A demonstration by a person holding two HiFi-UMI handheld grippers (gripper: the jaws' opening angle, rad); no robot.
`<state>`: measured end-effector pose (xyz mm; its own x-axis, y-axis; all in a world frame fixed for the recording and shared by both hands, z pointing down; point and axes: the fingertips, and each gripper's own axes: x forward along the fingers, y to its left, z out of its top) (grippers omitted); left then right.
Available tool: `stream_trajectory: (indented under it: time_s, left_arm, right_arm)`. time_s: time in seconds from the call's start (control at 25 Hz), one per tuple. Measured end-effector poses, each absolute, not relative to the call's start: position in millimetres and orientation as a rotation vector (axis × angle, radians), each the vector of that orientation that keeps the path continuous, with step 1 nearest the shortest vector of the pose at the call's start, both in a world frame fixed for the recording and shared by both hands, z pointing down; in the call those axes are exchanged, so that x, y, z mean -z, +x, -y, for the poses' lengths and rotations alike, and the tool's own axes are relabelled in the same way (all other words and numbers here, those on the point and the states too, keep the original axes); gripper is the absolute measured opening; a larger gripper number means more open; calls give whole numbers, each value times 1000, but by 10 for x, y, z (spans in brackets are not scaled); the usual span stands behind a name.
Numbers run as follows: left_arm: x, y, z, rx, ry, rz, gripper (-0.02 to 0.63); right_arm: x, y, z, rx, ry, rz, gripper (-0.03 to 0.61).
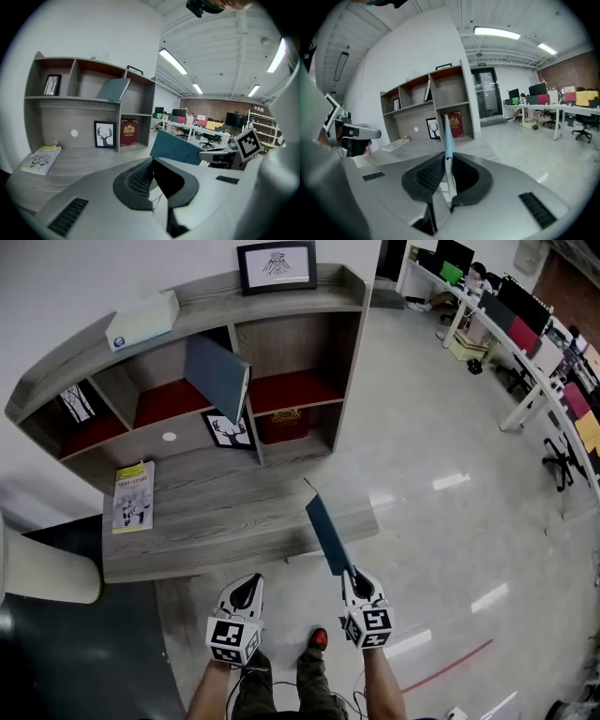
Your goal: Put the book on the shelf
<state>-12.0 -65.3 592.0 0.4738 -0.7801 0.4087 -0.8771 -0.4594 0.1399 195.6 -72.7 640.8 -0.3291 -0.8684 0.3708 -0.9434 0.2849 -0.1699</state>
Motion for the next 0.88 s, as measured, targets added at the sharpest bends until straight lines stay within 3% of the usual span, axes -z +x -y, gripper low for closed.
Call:
stream_trajectory:
  time_s: [0.88]
  left_arm:
    - [-4517, 369, 471, -240, 2600, 1484, 6]
  right_arm:
    - [-4542, 2269, 305, -256, 1828, 2610, 61]
